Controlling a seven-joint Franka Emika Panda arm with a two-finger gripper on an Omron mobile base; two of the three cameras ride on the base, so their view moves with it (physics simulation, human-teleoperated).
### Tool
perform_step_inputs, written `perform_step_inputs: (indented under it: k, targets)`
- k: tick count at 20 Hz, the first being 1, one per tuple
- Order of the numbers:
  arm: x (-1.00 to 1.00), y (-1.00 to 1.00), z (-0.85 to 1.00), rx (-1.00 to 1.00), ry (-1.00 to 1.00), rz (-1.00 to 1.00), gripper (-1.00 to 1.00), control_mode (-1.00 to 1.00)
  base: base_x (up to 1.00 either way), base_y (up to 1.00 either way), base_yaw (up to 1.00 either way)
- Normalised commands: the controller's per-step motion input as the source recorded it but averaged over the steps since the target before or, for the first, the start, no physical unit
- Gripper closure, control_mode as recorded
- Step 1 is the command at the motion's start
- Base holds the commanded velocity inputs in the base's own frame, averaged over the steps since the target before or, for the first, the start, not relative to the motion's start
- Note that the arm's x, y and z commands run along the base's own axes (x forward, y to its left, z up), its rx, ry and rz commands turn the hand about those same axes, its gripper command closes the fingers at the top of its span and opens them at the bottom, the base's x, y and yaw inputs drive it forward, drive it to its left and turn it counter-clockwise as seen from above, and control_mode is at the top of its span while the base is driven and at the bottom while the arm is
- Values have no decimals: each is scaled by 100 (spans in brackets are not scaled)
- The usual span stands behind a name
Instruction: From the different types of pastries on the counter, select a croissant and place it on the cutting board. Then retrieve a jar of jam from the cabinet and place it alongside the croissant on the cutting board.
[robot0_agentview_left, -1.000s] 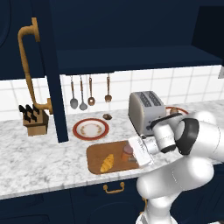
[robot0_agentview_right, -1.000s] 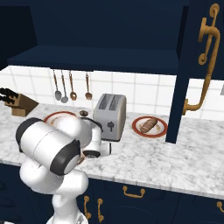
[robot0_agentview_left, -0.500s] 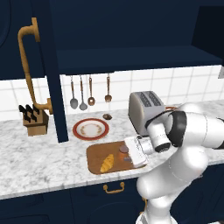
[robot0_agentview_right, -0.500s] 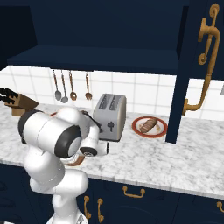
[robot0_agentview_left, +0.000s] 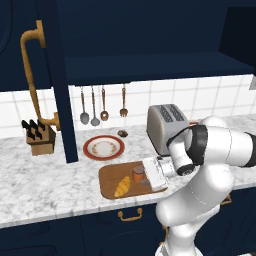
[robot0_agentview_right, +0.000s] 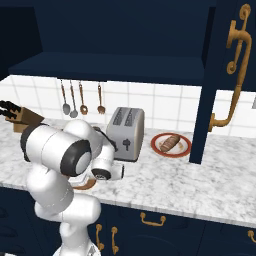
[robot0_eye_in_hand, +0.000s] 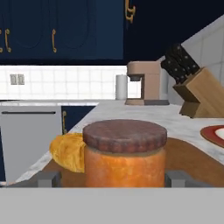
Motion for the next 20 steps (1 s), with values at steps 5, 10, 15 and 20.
perform_step_inputs:
  k: [5, 10, 15, 20]
  targets:
    - [-67, -35, 15, 15, 0, -6, -100, -100, 0, 0, 0]
    - [-36, -59, 40, 21, 2, -15, -100, -100, 0, 0, 0]
    - [-10, -85, 87, 28, 1, -33, -100, -100, 0, 0, 0]
    - [-81, -73, 100, 40, 7, -42, -100, -100, 0, 0, 0]
